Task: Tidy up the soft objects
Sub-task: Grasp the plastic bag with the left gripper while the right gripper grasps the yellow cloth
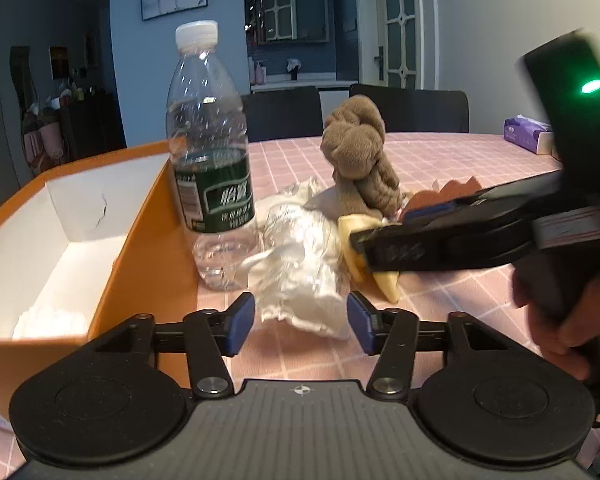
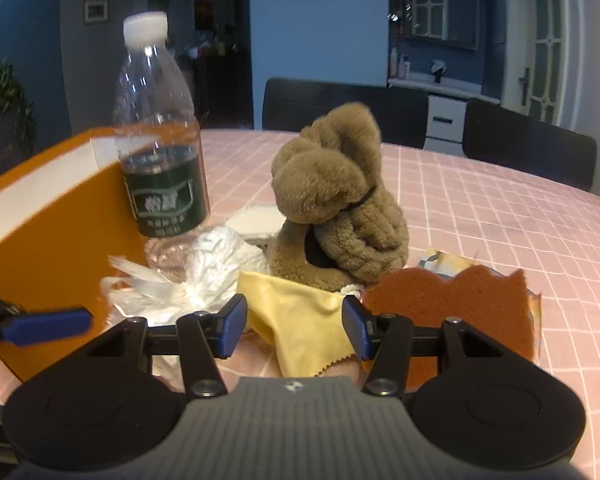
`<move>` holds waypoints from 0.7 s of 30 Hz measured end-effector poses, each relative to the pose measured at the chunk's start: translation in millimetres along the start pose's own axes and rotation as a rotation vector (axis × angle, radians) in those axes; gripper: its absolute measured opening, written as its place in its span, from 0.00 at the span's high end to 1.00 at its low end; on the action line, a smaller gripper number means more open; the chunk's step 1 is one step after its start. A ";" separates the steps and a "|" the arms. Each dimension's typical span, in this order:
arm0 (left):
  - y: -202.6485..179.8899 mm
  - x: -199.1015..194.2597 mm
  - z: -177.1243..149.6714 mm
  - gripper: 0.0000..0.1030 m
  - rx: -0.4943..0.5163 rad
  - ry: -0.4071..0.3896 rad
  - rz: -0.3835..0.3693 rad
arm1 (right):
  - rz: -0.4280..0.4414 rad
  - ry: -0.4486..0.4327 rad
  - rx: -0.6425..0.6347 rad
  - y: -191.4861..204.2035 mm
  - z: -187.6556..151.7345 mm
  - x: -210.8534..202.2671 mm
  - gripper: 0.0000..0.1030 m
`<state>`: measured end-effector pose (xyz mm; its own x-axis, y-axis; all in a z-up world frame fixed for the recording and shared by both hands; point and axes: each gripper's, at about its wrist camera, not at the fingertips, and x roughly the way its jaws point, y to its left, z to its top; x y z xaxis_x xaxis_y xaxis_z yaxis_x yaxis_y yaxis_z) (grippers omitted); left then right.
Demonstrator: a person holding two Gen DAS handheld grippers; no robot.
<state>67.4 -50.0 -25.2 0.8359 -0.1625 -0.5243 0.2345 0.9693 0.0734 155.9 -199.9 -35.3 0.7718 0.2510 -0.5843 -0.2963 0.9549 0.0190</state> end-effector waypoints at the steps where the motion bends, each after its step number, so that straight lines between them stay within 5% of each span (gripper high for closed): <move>1: -1.1 -0.9 1.5 0.32 0.009 -0.011 0.003 | 0.010 0.008 0.004 -0.9 -0.5 3.1 0.49; 4: -5.3 0.3 5.7 0.26 0.052 -0.016 0.010 | 0.045 0.018 0.022 -2.9 -1.5 7.8 0.65; 6: -6.7 2.7 7.5 0.26 0.077 -0.019 0.024 | 0.046 0.033 0.021 -3.5 -1.6 10.6 0.93; 7: -7.0 4.2 8.9 0.26 0.088 -0.017 0.028 | 0.044 0.035 0.019 -3.4 -1.2 10.9 0.97; 14: -8.2 23.6 16.4 0.15 0.134 0.011 0.027 | 0.059 0.025 0.035 -11.7 -2.7 -3.6 1.00; 21: -6.6 50.9 13.3 0.18 0.111 0.064 0.051 | 0.064 0.044 0.067 -18.6 -10.8 -9.8 1.00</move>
<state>115.0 -67.1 -41.1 0.8155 -0.0979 -0.5704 0.2488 0.9491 0.1929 147.7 -221.9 -38.7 0.7264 0.3064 -0.6152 -0.3051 0.9459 0.1108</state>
